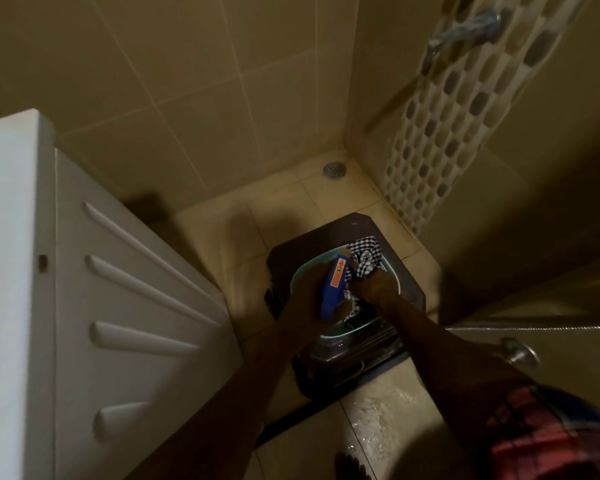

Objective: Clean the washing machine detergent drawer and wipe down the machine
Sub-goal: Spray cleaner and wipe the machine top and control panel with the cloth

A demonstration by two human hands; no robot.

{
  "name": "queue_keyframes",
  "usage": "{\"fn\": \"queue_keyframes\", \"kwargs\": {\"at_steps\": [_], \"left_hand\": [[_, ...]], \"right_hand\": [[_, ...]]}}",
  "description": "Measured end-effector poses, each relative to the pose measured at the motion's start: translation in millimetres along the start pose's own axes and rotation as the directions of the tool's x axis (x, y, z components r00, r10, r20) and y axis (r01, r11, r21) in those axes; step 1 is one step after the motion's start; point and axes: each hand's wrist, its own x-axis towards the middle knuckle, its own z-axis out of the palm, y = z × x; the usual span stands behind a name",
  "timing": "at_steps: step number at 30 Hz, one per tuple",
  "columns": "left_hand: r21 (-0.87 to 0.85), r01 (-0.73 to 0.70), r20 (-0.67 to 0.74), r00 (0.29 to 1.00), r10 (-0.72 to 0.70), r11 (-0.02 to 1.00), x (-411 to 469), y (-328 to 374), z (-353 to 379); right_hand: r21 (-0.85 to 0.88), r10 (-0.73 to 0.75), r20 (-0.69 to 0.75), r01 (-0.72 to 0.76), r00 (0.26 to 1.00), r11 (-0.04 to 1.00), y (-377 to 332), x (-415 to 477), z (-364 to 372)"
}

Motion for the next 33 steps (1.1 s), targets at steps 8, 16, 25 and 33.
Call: {"fn": "queue_keyframes", "kwargs": {"at_steps": [8, 16, 25, 33], "left_hand": [[-0.015, 0.031, -0.198, 0.98, -0.033, 0.999, 6.7, 6.5, 3.8], [-0.043, -0.071, -0.256, 0.965, 0.058, 0.997, 5.9, 88.5, -24.5], [-0.069, -0.145, -0.197, 0.972, 0.129, 0.987, -51.6, 195.1, -39.3], [-0.266, -0.094, -0.291, 0.957, 0.013, 0.959, -123.3, 253.6, -55.0]], "right_hand": [[0.449, 0.137, 0.029, -0.135, 0.99, 0.883, -38.9, -37.3, -42.9], [0.927, -0.167, 0.209, -0.141, 0.964, 0.347, -88.8, -127.1, -132.9], [0.956, -0.369, 0.197, -0.095, 0.908, 0.277, -124.5, -269.2, -156.8], [1.0, -0.482, 0.016, -0.023, 0.876, -0.009, -137.6, -363.2, -160.3]]}}
